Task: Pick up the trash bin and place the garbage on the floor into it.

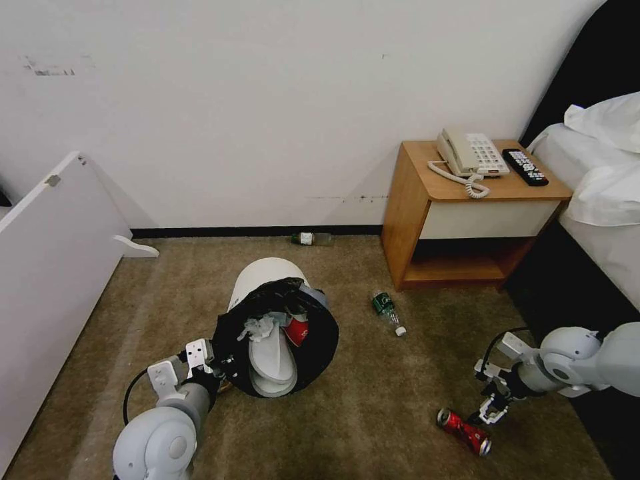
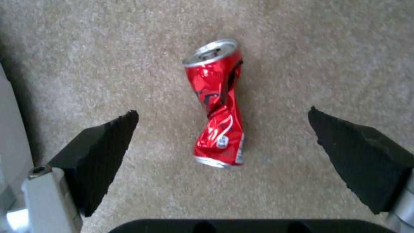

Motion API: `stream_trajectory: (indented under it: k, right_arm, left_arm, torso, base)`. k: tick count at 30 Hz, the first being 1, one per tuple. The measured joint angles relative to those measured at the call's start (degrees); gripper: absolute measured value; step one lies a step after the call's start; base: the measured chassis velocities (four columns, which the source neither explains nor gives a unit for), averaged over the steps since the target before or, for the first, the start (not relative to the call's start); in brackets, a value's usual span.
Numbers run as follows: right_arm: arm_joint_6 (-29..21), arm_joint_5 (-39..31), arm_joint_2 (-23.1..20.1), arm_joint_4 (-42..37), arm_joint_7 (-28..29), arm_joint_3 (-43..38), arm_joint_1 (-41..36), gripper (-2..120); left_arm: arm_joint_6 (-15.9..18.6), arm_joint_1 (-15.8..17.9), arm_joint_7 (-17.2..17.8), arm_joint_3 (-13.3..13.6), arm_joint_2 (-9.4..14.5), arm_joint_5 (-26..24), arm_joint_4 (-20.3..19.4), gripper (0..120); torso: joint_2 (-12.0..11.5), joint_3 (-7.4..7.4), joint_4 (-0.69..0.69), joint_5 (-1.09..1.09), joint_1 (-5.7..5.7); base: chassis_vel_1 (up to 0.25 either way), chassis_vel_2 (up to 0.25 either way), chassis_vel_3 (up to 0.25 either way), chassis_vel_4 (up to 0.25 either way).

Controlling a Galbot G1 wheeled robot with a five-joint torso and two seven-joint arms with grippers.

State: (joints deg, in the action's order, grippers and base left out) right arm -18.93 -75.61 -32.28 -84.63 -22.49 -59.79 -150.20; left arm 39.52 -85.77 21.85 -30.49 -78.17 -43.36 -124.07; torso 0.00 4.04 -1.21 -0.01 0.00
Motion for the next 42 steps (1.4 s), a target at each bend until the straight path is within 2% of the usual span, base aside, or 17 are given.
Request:
stream_trajectory:
  k: [23, 42]
  right_arm:
    - [2.3, 0.2, -6.5, 5.2, 0.6, -1.6, -6.6, 100]
    - [4.3, -1.3, -11.9, 10.0, 1.2, -3.5, -12.0, 100]
  left_arm:
    - [-0.3, -0.7, -0.5, -0.7, -0.6, 0.2, 0.2, 0]
    - [-0.5, -0.7, -0.8, -1.6, 0.8, -0.7, 0.8, 0]
  torso:
    - [0.0, -0.01, 0.0, 0.0, 0.0]
    - [0.0, 0.0, 0.0, 0.0, 0.0]
  base:
    - [0.0, 0.0, 0.0, 0.0]
    - [0.0, 0.0, 0.0, 0.0]
